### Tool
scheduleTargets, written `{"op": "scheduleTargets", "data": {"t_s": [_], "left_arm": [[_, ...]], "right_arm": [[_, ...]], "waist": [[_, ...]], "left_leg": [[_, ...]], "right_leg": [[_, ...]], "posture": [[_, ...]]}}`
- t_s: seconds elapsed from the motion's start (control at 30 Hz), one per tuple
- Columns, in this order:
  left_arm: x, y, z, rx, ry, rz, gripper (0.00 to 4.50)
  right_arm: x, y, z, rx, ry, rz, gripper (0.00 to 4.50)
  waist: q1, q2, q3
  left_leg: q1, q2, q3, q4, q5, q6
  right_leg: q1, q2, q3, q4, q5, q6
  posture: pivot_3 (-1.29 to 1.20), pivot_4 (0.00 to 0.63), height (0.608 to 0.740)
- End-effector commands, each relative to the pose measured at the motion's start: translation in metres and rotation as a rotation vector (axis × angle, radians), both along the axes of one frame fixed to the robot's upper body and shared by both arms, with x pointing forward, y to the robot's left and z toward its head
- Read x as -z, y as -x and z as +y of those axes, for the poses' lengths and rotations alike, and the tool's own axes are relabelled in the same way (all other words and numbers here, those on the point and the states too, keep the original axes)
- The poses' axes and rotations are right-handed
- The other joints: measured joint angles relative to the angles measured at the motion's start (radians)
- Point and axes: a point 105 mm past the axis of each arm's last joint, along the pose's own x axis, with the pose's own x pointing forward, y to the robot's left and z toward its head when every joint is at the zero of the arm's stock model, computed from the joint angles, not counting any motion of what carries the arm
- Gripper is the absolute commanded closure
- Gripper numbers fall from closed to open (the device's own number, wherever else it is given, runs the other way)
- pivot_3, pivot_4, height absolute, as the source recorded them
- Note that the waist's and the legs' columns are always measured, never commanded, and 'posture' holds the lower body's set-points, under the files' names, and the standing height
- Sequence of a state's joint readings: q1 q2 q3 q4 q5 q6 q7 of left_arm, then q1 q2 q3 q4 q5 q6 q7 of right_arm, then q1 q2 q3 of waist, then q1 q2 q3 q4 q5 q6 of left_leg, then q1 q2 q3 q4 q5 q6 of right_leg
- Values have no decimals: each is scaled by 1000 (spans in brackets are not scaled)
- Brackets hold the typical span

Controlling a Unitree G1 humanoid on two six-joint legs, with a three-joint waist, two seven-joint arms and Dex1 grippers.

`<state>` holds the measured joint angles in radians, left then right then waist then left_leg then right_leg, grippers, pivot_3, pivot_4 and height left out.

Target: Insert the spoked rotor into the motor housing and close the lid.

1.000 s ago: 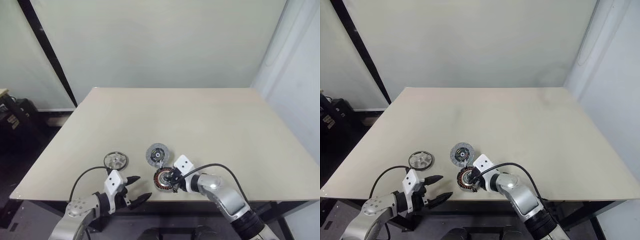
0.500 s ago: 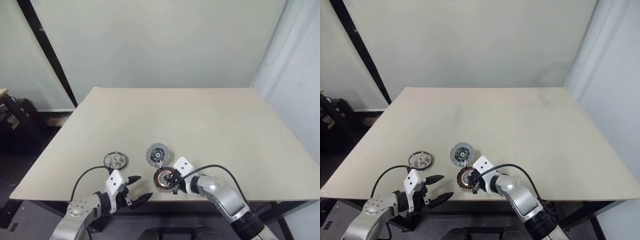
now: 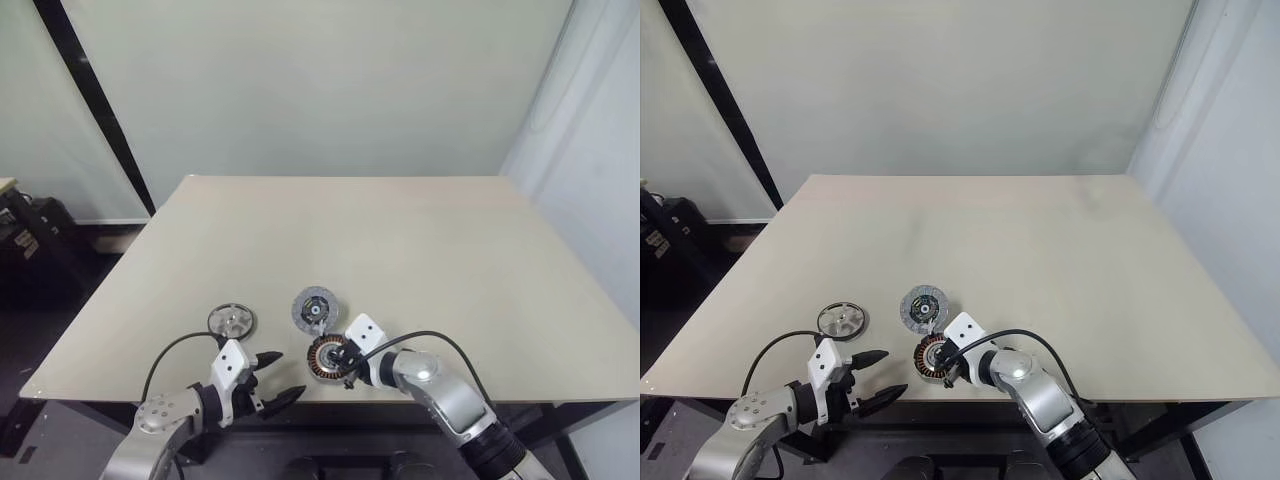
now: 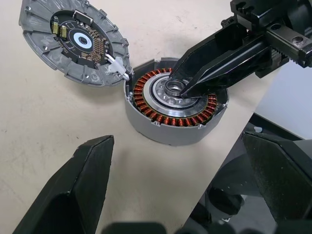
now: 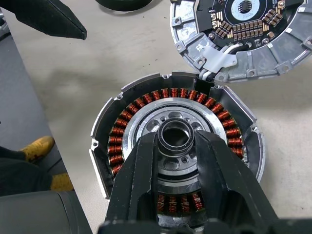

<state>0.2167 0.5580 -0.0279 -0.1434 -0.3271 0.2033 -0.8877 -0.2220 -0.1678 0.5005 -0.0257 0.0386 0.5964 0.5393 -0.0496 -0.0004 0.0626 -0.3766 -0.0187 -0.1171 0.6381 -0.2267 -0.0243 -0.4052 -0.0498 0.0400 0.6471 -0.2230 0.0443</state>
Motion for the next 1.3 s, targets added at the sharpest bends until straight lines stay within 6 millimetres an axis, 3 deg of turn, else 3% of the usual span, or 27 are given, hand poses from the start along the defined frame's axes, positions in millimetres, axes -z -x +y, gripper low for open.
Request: {"op": "scheduleTargets", "data": {"t_s": [0.03,1.07,1.3], "left_arm": [[-9,-5,-3,18,2,-53,0],[-9,-6,-3,22,-3,-50,0],[-8,-6,-4,26,-2,-51,0]], "right_arm": [[-3,-2,1,1,-6,-10,3710],[-5,2,5,-17,-17,2,3710],[-7,3,5,-24,-19,0,1348]], "waist": [[0,0,0],[0,0,-1],[0,0,-1]], "left_leg": [[0,0,0,0,0,0],[0,0,0,0,0,0],[0,0,0,0,0,0]], "right_leg": [[0,0,0,0,0,0],[0,0,0,0,0,0],[0,0,0,0,0,0]], "posture": [[0,0,740],[0,0,740],[0,0,740]]}}
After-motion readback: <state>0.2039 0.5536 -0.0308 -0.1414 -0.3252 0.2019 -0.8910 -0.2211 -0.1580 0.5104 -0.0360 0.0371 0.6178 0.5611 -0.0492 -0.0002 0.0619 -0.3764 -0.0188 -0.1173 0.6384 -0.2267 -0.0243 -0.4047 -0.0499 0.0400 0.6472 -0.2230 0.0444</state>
